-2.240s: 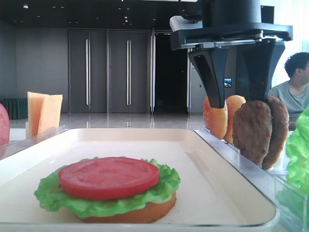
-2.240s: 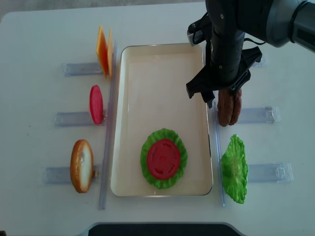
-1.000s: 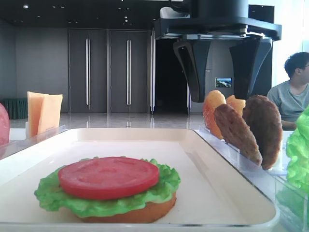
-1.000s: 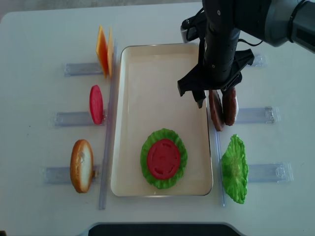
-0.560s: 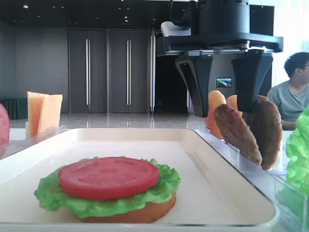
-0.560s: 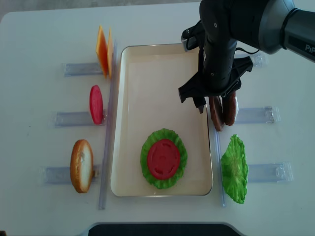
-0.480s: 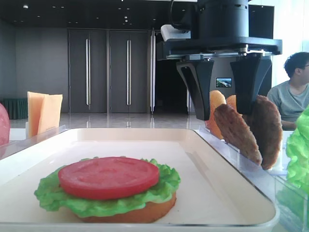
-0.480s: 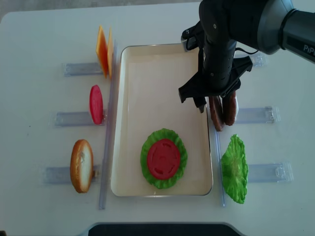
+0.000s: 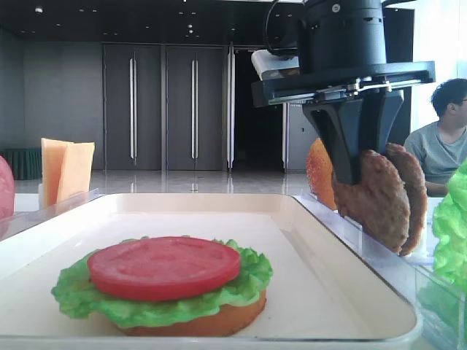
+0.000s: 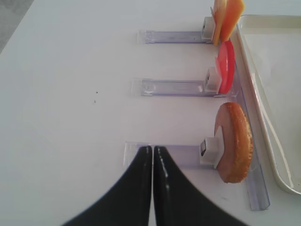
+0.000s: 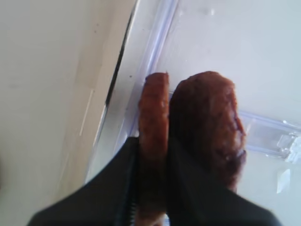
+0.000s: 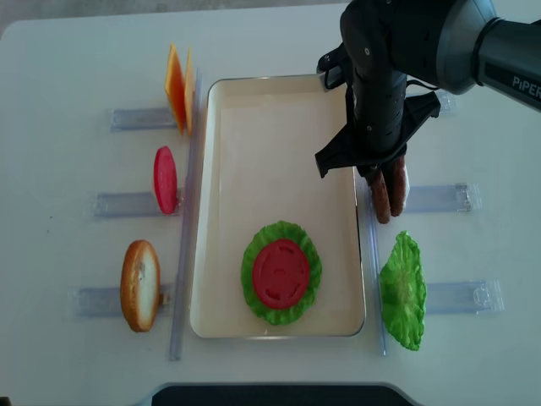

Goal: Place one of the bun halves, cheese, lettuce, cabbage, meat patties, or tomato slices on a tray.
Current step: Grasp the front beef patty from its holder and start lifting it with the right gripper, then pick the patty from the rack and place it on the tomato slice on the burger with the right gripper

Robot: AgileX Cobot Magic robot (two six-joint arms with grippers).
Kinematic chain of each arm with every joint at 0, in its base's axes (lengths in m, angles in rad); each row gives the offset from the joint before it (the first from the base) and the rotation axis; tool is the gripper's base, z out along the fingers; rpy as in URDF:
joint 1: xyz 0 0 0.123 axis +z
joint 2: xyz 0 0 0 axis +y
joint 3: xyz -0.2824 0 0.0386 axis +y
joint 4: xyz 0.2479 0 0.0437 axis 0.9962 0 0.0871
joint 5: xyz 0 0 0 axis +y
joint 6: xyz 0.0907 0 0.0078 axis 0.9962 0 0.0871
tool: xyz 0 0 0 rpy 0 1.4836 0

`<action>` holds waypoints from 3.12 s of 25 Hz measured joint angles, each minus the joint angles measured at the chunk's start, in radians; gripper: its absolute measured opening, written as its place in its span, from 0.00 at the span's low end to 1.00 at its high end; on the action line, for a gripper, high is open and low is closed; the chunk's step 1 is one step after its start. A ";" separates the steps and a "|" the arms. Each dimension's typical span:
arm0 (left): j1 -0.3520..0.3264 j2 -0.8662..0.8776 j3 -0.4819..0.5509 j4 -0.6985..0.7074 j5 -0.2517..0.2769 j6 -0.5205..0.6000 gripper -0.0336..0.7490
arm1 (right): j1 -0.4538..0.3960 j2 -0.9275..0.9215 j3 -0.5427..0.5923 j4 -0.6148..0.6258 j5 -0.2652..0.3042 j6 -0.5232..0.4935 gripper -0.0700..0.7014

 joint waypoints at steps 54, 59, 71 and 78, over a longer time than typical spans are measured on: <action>0.000 0.000 0.000 0.000 -0.001 0.008 0.03 | 0.062 -0.544 0.232 0.015 0.033 0.129 0.23; 0.000 0.000 0.000 0.000 -0.001 0.008 0.03 | 0.099 -0.600 0.265 0.016 0.034 0.167 0.23; 0.000 0.000 0.000 0.000 -0.001 0.008 0.03 | 0.116 -0.602 0.267 0.242 -0.036 0.007 0.23; 0.000 0.000 0.000 0.000 -0.001 0.008 0.03 | -0.012 -0.603 0.312 0.634 -0.129 -0.304 0.23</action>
